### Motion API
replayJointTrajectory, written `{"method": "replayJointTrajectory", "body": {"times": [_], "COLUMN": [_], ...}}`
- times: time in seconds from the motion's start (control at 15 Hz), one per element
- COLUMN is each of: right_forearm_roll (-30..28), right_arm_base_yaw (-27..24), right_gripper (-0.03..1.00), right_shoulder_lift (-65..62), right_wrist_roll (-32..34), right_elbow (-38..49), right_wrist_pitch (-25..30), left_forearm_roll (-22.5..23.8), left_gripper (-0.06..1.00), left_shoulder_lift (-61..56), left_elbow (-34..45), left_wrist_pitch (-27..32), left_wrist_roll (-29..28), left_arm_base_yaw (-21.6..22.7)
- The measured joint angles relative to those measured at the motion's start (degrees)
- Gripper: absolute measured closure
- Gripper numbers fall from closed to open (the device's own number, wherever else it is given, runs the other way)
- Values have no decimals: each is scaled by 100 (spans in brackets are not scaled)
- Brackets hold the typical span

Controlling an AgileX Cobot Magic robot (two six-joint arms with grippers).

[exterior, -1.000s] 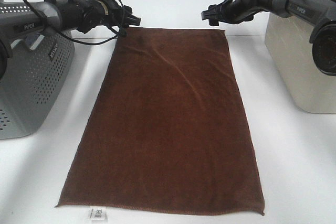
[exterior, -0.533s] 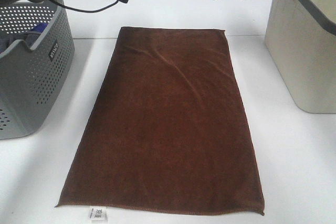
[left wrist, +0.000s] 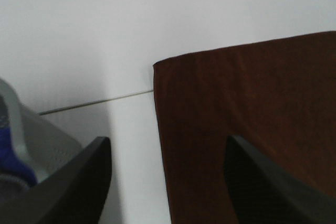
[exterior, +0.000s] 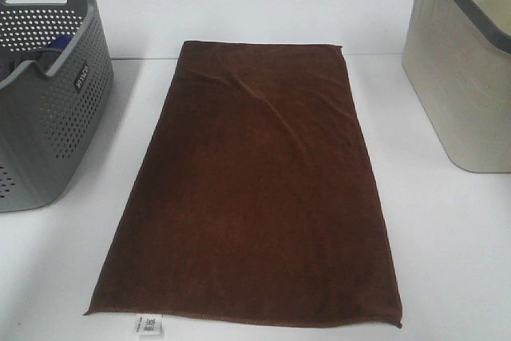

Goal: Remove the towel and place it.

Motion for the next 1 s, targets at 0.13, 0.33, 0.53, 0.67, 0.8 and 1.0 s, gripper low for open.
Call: {"method": "replayJointTrajectory", "body": {"times": [0.13, 0.33, 0.53, 0.67, 0.8, 1.0], "right_forearm_roll": [34, 401, 395, 395, 390, 395], "right_arm_base_yaw": [0, 0, 0, 0, 0, 0], "right_gripper": [24, 24, 24, 24, 24, 24], "right_shoulder_lift": [-155, -756, -1736, -2452, -3380, -4486], "right_wrist_roll": [0, 0, -74, -109, -138, -201], "right_elbow": [11, 510, 1501, 2395, 3592, 5174], "right_wrist_pitch": [138, 149, 143, 160, 172, 172], "left_forearm_roll": [-11, -11, -11, -11, 86, 189], "left_gripper": [34, 34, 34, 35, 35, 35], "left_shoulder_lift": [-413, -1020, -1501, -2005, -2830, -4045], "left_elbow": [-6, -6, 120, 447, 1346, 3008], "left_wrist_pitch": [619, 1438, 1587, 1604, 1604, 1604], "left_wrist_roll": [29, 34, 315, 378, 476, 458], "left_arm_base_yaw": [0, 0, 0, 0, 0, 0]}}
